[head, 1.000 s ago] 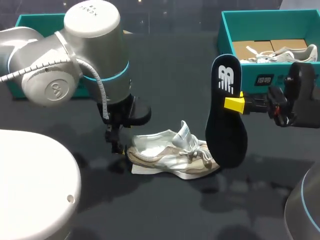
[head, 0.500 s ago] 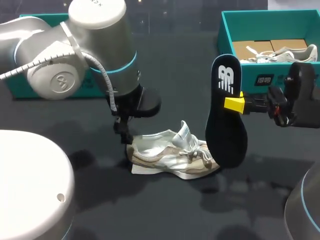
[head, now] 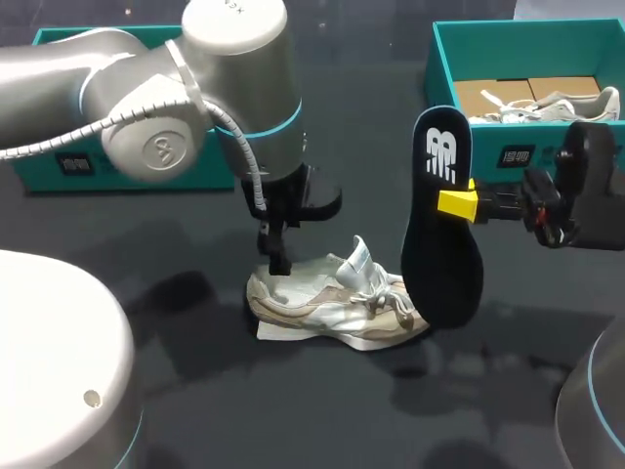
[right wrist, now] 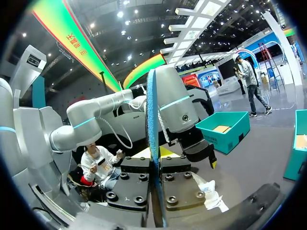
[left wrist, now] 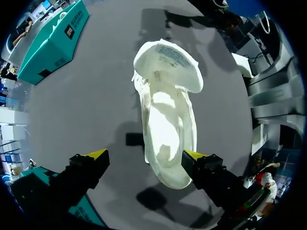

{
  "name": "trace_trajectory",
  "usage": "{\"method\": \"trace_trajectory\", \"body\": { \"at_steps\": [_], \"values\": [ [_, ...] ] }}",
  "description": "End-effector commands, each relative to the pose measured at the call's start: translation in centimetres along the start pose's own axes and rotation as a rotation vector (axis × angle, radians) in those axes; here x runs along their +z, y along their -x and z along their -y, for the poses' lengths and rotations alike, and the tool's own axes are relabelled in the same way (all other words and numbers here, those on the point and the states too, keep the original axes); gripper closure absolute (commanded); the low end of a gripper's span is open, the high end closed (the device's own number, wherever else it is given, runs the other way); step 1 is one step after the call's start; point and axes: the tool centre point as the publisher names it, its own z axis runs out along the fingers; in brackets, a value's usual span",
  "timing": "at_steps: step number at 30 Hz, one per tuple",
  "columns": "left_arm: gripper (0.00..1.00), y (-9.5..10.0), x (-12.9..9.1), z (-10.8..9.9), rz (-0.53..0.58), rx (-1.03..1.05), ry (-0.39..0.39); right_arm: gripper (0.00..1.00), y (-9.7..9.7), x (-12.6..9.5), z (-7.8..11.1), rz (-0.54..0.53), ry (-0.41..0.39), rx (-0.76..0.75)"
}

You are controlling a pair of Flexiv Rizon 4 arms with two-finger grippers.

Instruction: Take the shoe out of the shoebox, open the shoe tongue, remove and reinsert the insole, then place the shoe into the shoebox

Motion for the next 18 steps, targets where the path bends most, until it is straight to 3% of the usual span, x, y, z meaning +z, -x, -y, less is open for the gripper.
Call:
{"method": "trace_trajectory", "body": {
  "at_steps": [1,18],
  "values": [
    [0.0,1.0,1.6,1.6,-0.018,-0.009,0.012,1.0,-0.1,0.1,0.1,0.002,0.0,0.0],
    [0.19,0.5,4.1,2.7,-0.021,-0.01,0.004,1.0,-0.1,0.1,0.1,0.002,0.0,0.0]
  ]
}}
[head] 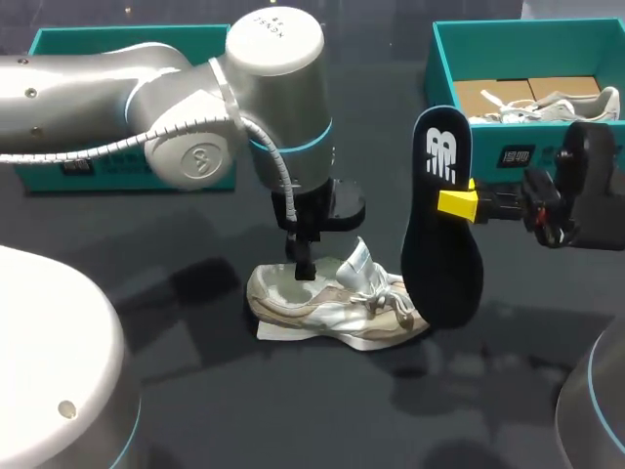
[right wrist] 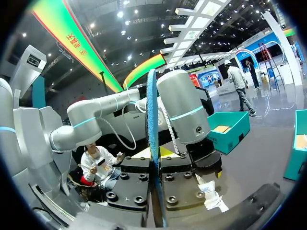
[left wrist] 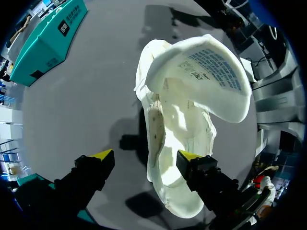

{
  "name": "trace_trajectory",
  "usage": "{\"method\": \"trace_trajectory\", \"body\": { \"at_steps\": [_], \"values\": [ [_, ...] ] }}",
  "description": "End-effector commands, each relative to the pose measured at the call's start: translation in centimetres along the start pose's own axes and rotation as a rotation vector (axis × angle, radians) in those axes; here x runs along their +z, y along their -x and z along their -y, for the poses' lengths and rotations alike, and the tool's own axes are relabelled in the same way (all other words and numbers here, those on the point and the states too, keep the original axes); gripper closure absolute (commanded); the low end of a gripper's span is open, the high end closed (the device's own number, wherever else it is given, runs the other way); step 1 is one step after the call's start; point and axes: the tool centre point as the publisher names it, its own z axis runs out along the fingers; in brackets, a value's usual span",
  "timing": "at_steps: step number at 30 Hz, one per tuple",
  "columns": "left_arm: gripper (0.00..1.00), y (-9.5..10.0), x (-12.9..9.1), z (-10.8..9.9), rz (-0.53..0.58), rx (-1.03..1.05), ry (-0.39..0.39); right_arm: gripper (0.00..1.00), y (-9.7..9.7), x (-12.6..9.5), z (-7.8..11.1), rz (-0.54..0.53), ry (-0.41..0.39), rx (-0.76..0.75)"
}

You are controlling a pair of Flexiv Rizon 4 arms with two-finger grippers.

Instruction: Take the shoe out of the shoebox, open the shoe tongue, remove and reinsert the insole, then place the shoe into the shoebox

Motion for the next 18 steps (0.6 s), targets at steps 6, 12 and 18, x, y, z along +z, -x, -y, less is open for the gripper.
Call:
{"method": "trace_trajectory", "body": {
  "at_steps": [6,12,18],
  "values": [
    [0.25,-0.5,1.0,0.5,-0.01,0.015,-0.003,1.0,-0.1,0.1,0.1,0.002,0.0,0.0],
    [0.34,-0.9,1.7,0.9,-0.022,0.022,-0.007,1.0,-0.1,0.1,0.1,0.002,0.0,0.0],
    [0.47,-1.1,2.2,1.0,-0.03,0.025,-0.004,1.0,-0.1,0.1,0.1,0.002,0.0,0.0]
  ]
}}
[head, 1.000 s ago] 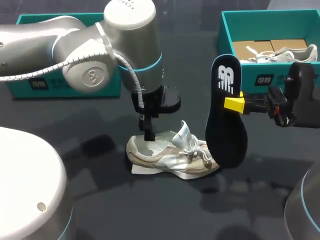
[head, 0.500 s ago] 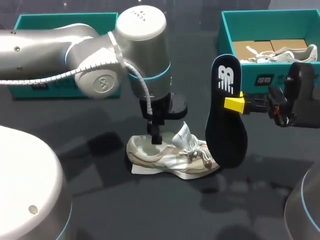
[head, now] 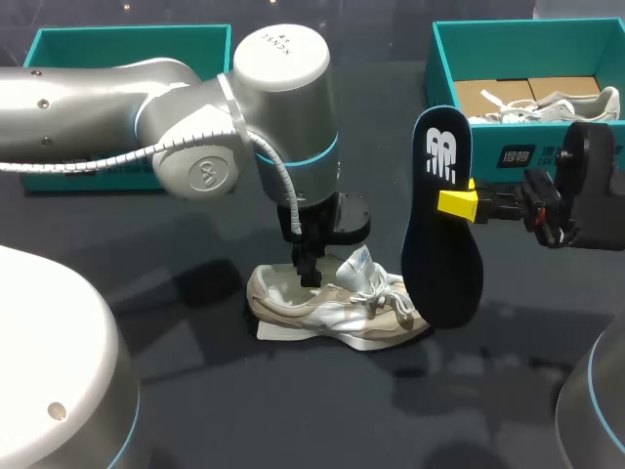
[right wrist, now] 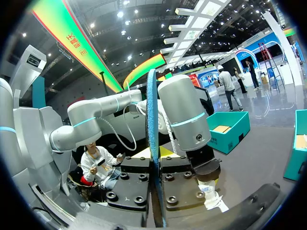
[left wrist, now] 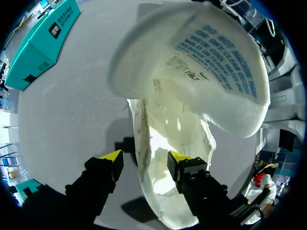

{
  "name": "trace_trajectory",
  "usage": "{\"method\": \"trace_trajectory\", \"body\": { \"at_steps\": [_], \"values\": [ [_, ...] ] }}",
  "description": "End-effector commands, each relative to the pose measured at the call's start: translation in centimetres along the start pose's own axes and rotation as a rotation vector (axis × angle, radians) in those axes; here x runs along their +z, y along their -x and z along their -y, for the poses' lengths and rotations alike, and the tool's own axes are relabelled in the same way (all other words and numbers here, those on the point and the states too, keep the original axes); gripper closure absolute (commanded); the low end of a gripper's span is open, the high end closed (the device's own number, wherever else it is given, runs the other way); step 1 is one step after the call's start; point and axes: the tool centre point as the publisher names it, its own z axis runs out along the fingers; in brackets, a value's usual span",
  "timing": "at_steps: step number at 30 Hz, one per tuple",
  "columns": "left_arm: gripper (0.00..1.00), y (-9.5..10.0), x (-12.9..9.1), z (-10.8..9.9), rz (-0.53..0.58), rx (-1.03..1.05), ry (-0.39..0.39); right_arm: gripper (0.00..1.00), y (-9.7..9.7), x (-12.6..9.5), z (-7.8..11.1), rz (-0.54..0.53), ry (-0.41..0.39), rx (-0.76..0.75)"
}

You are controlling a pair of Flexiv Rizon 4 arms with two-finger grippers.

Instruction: Take the shoe out of the shoebox, open the shoe tongue, remove and reinsert the insole, then place the shoe into the shoebox

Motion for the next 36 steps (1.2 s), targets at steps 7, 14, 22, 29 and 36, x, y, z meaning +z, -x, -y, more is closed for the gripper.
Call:
{"method": "trace_trajectory", "body": {
  "at_steps": [7,14,22,29,36],
  "values": [
    [0.54,0.0,1.1,0.4,-0.015,0.003,0.008,1.0,-0.1,0.1,0.1,0.002,0.0,0.0],
    [0.76,-0.2,1.3,0.4,-0.024,0.005,0.014,1.0,-0.1,0.1,0.1,0.002,0.0,0.0],
    [1.0,-0.5,1.3,0.4,-0.03,0.009,0.015,1.0,-0.1,0.1,0.1,0.002,0.0,0.0],
    [1.0,-0.7,0.6,0.4,-0.051,0.042,-0.008,1.0,-0.1,0.1,0.1,0.002,0.0,0.0],
    [1.0,-0.4,-1.6,0.3,-0.062,0.137,-0.041,1.0,-0.1,0.1,0.1,0.002,0.0,0.0]
  ]
}}
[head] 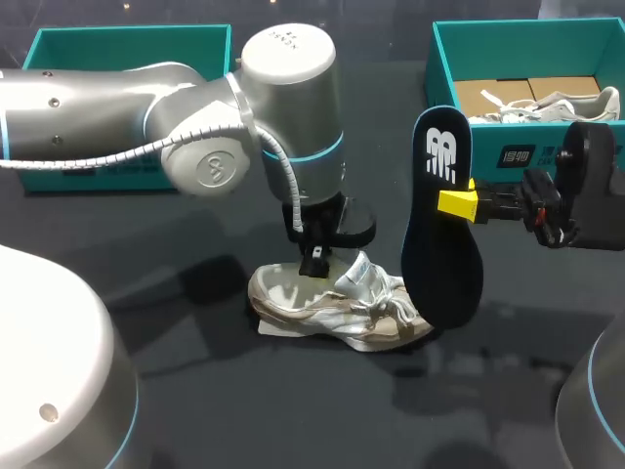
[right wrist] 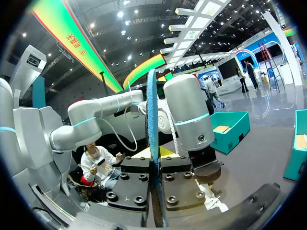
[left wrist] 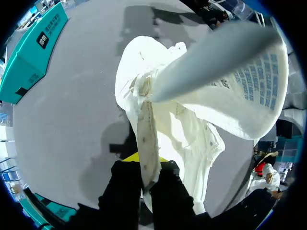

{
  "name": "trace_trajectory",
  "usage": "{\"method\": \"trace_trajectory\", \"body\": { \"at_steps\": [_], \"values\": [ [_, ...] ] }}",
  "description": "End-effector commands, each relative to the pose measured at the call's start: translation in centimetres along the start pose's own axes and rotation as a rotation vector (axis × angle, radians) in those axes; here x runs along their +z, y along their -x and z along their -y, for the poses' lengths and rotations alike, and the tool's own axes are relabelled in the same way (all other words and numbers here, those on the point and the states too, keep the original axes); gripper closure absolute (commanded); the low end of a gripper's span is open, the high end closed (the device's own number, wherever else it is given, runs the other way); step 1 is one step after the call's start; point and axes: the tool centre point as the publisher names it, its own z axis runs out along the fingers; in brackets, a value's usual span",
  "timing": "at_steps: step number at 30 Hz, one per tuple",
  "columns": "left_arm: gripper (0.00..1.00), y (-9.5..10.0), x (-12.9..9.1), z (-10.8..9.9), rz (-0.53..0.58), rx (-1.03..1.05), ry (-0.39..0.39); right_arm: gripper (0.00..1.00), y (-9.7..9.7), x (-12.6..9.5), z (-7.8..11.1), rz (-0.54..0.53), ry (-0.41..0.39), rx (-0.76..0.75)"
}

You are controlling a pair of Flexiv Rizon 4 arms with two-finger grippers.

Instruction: Take the shoe out of the shoebox, open the shoe tongue, remove and reinsert the insole, then place the shoe into the shoebox

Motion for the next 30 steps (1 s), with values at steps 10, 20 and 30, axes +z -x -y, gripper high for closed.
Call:
{"method": "trace_trajectory", "body": {
  "at_steps": [10,20,30],
  "values": [
    [1.0,-0.1,-5.5,-0.4,0.029,0.46,0.019,1.0,-0.1,0.1,0.1,0.002,0.0,0.0],
    [1.0,-0.1,-5.5,-0.4,0.029,0.46,0.019,1.0,-0.1,0.1,0.1,0.002,0.0,0.0],
    [1.0,0.0,-6.1,0.6,0.073,0.813,0.001,1.0,-0.1,0.1,0.1,0.002,0.0,0.0]
  ]
}}
